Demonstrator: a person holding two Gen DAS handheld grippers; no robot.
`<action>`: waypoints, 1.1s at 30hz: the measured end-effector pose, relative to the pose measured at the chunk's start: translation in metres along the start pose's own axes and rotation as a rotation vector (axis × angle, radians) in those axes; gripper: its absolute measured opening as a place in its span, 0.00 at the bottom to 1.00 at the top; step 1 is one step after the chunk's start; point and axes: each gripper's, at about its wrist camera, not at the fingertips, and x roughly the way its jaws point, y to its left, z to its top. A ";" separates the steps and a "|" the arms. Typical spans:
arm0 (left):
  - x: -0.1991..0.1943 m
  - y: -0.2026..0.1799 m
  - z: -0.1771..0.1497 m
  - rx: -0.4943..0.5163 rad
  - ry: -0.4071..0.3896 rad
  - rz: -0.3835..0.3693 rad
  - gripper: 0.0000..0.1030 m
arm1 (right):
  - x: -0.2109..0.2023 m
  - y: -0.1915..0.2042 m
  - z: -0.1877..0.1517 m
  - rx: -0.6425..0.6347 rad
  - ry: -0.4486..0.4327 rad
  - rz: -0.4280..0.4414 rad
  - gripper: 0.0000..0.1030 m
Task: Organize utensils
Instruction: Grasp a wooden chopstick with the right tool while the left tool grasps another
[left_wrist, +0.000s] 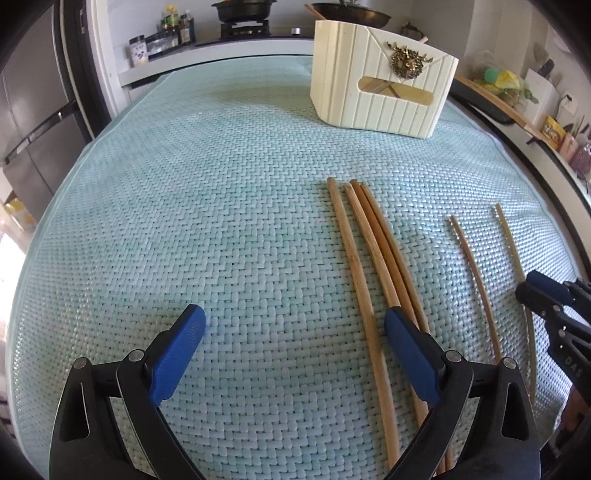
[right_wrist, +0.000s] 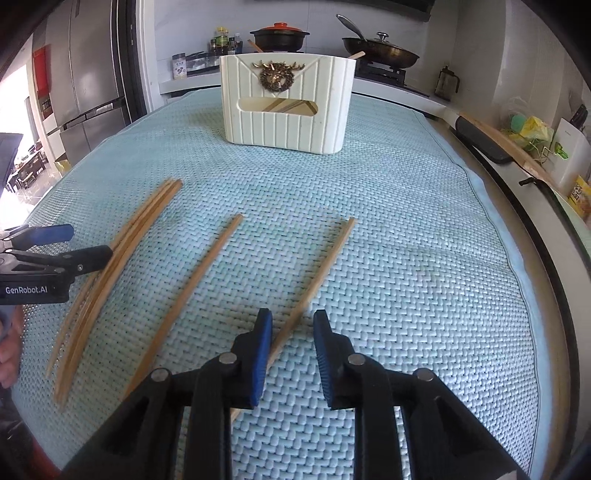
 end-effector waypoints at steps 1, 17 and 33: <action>0.000 -0.002 -0.001 0.011 0.003 0.000 0.95 | -0.001 -0.002 -0.002 0.004 0.001 -0.004 0.22; 0.015 0.006 0.022 0.083 0.047 -0.011 0.94 | 0.011 -0.064 0.012 0.110 0.048 0.054 0.24; 0.043 -0.007 0.079 0.123 0.134 -0.076 0.55 | 0.062 -0.080 0.079 0.125 0.135 0.079 0.24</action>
